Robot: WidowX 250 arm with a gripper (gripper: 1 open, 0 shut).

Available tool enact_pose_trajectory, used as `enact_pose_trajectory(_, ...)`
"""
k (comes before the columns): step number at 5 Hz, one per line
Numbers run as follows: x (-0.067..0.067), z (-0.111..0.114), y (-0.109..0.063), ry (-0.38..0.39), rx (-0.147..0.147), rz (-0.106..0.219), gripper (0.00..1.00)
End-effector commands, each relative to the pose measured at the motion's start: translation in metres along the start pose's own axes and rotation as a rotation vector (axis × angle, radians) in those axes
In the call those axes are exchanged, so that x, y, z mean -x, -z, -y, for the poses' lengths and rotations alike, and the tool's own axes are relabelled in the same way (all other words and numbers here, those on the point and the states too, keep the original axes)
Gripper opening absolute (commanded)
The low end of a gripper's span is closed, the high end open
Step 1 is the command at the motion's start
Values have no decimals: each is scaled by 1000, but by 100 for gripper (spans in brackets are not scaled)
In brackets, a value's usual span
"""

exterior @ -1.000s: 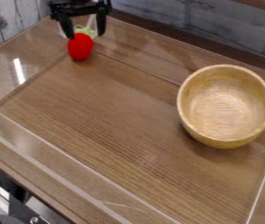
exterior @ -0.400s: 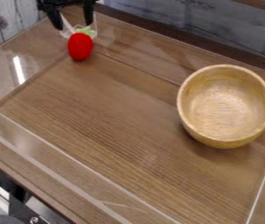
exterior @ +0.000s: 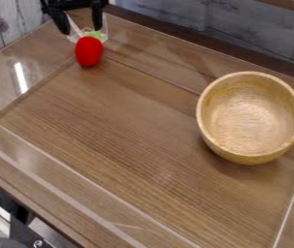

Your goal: Move the red fruit to the right

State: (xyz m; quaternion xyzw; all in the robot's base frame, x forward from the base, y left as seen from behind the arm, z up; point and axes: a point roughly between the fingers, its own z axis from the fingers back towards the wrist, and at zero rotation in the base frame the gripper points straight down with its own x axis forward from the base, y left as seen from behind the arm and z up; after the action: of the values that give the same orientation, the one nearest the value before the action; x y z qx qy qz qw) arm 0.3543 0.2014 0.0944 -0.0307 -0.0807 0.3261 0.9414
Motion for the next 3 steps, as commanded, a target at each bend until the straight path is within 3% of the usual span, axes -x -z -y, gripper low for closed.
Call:
enact_pose_trajectory(1, -13, -2, -13, 40, 16, 75, 100)
enact_pose_trajectory(3, -22, -5, 3, 105, 37, 91, 100)
